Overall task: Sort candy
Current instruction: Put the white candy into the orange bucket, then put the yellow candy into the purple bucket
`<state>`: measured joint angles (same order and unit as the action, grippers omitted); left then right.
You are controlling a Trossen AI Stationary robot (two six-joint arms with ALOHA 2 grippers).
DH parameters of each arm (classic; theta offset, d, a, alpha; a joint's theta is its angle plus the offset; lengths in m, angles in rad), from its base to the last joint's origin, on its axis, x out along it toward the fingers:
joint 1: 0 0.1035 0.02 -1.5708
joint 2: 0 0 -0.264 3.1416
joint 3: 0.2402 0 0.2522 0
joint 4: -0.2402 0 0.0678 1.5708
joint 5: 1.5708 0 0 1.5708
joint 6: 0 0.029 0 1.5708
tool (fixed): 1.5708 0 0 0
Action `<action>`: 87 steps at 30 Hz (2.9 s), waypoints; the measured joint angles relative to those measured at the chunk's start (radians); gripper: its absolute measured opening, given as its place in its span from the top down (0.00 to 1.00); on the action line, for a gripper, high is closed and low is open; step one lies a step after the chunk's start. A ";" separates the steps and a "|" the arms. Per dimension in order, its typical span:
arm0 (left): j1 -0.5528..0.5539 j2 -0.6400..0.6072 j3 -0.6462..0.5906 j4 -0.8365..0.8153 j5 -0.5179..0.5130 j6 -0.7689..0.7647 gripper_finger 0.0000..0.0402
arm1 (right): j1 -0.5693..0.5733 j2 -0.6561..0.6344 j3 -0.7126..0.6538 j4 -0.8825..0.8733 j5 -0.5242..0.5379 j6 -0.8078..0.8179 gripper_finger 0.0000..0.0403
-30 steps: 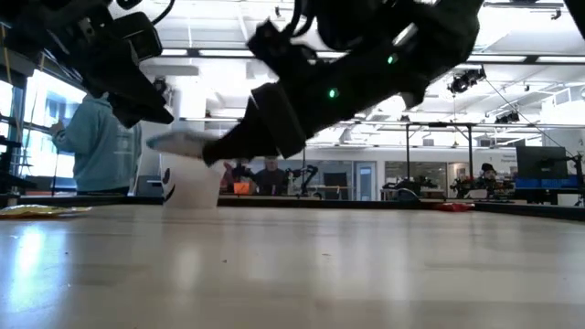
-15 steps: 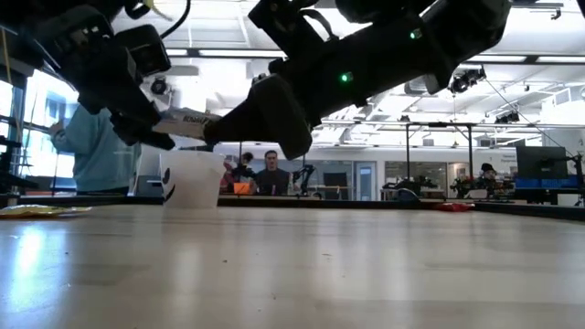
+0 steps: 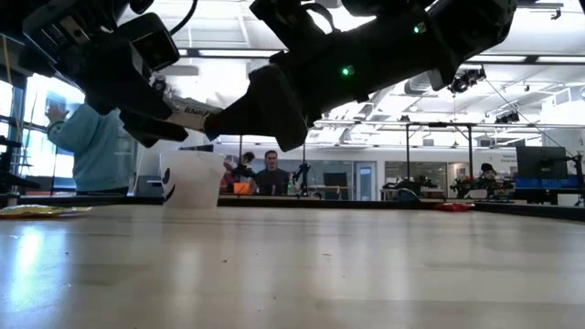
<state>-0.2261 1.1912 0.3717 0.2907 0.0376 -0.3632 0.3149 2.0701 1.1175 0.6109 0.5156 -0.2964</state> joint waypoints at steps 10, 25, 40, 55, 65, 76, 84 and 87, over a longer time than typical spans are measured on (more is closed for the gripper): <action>0.000 0.000 0.000 0.019 0.000 0.046 0.96 | 0.000 0.000 0.000 -0.001 -0.001 0.060 0.80; 0.003 -0.006 0.000 -0.024 -0.015 0.111 0.97 | 0.000 0.000 0.000 -0.021 -0.002 0.072 0.65; -0.037 -0.265 0.002 -0.241 0.043 0.099 0.97 | 0.000 0.000 0.001 -0.076 0.000 0.138 0.37; -0.607 -0.222 0.429 -0.962 -0.143 -0.268 0.97 | -0.001 0.000 0.001 -0.128 0.001 0.140 0.37; -0.783 -0.026 0.554 -1.064 -0.101 -0.543 0.97 | -0.002 0.000 0.001 -0.161 0.003 0.165 0.37; -0.742 0.072 0.555 -1.149 -0.112 -0.735 0.81 | -0.002 0.000 0.001 -0.162 0.003 0.188 0.37; -0.732 0.068 0.555 -1.144 0.021 -0.758 0.56 | 0.000 0.000 0.001 -0.166 0.001 0.207 0.37; -0.732 0.069 0.570 -1.150 0.020 -0.710 0.53 | 0.000 0.000 0.001 -0.170 0.000 0.211 0.37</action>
<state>-0.9585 1.2598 0.9420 -0.8591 0.0575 -1.0734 0.3149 2.0701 1.1183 0.4405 0.5160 -0.0853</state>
